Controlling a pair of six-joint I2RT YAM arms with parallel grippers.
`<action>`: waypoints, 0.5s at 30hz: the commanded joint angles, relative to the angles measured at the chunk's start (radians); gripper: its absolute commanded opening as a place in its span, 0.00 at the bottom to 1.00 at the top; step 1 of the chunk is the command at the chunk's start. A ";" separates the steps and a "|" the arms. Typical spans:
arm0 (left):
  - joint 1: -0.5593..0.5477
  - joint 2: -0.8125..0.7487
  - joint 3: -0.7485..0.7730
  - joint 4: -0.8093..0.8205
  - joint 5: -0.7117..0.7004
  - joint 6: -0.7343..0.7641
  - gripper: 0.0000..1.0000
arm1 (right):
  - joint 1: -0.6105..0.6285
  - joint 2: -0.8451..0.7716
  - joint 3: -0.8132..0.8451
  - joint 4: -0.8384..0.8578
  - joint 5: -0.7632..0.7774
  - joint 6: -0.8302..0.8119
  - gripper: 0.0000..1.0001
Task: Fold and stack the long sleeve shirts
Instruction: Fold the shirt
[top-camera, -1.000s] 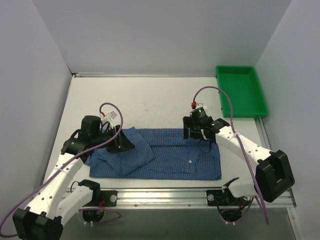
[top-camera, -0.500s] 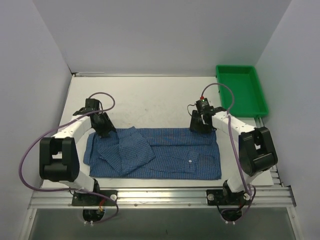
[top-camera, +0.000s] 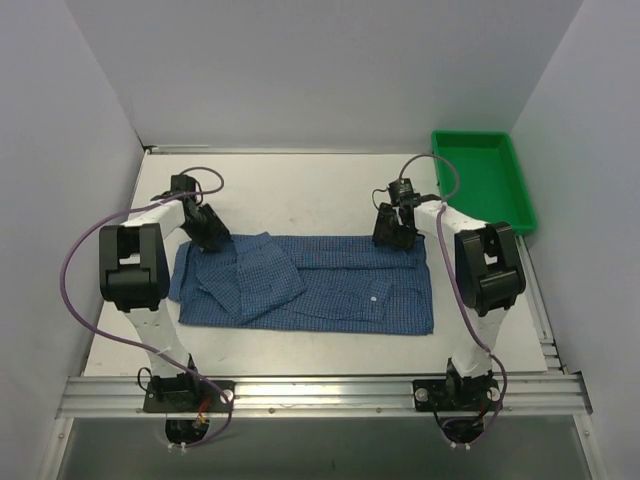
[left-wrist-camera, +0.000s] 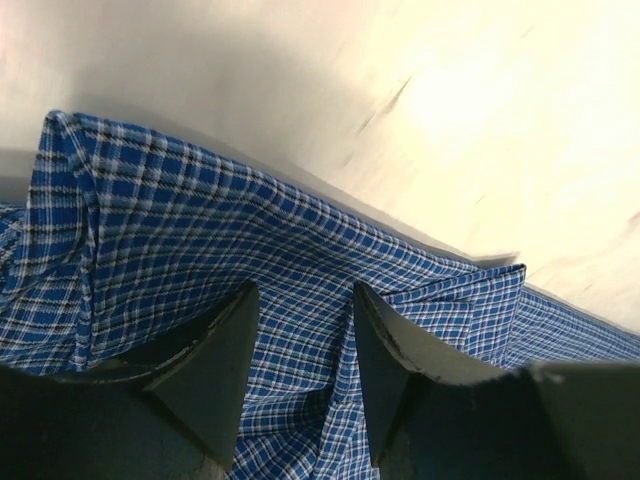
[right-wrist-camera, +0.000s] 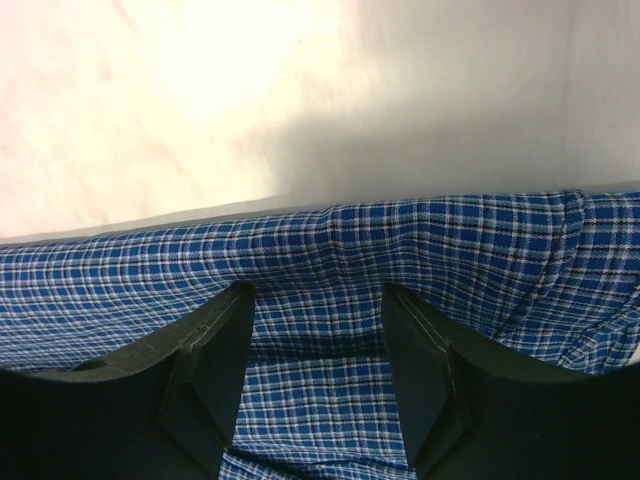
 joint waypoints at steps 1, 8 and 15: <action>0.012 0.121 0.097 0.074 -0.002 0.032 0.54 | -0.022 0.102 0.086 -0.003 -0.017 0.000 0.55; 0.003 0.000 0.153 0.083 0.092 0.119 0.91 | -0.026 0.064 0.221 -0.031 -0.055 -0.052 0.57; -0.091 -0.123 0.062 0.093 0.065 0.185 0.97 | 0.022 -0.140 0.092 -0.028 -0.046 -0.095 0.60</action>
